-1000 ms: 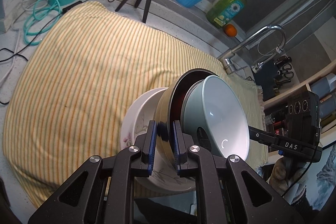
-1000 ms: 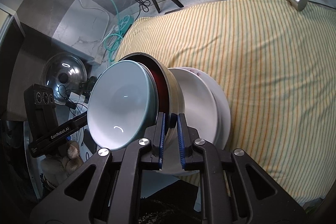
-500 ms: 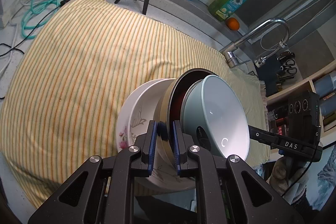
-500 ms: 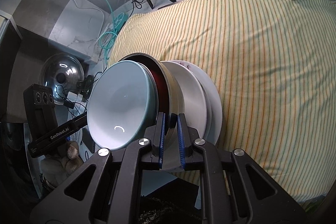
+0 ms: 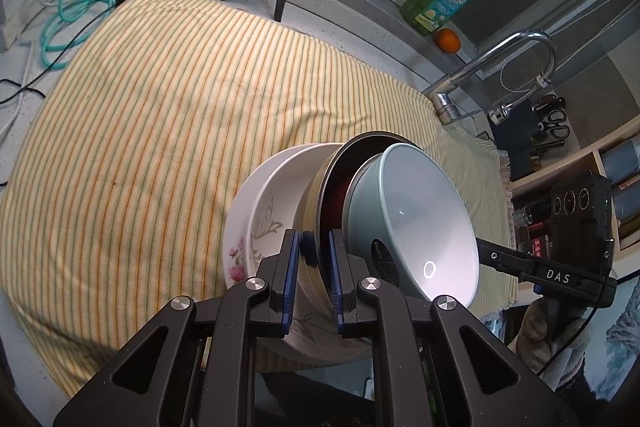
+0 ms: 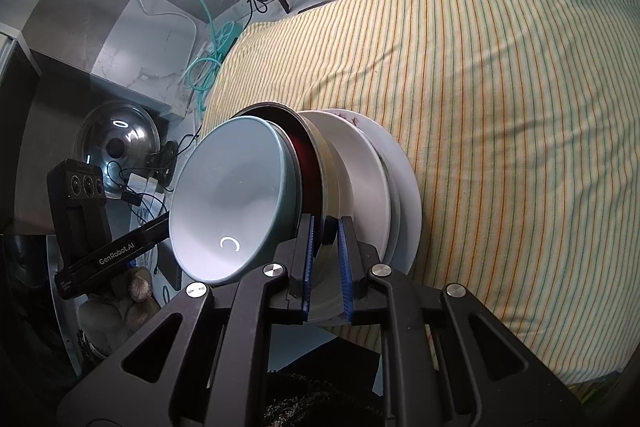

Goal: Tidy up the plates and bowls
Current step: 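Lower the nested bowls onto the plate stack and open both tools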

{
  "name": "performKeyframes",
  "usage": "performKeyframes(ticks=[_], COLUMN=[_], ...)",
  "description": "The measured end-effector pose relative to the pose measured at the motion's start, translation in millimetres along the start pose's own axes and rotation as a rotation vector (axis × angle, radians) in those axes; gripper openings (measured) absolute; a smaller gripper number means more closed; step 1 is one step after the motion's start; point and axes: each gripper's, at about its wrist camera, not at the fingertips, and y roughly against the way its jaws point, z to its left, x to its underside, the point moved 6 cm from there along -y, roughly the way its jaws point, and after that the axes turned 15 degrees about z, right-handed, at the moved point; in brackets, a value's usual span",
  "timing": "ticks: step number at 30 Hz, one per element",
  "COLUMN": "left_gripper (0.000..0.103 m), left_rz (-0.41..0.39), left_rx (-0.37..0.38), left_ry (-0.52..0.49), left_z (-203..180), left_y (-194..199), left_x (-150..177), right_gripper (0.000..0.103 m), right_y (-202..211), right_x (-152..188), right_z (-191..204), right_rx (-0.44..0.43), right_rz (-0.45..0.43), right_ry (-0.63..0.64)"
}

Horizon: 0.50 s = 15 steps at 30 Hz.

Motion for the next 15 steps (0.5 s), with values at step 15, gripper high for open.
performKeyframes(ticks=[15], left_gripper=[0.022], left_rz=[-0.028], left_rx=[-0.034], left_ry=[-0.019], left_z=[0.4], left_y=[7.7], left_x=[4.3], right_gripper=[0.019], right_y=[3.9], right_x=[2.5], right_z=[-1.3], right_rx=[0.033], right_rz=[-0.021], right_ry=[0.015])
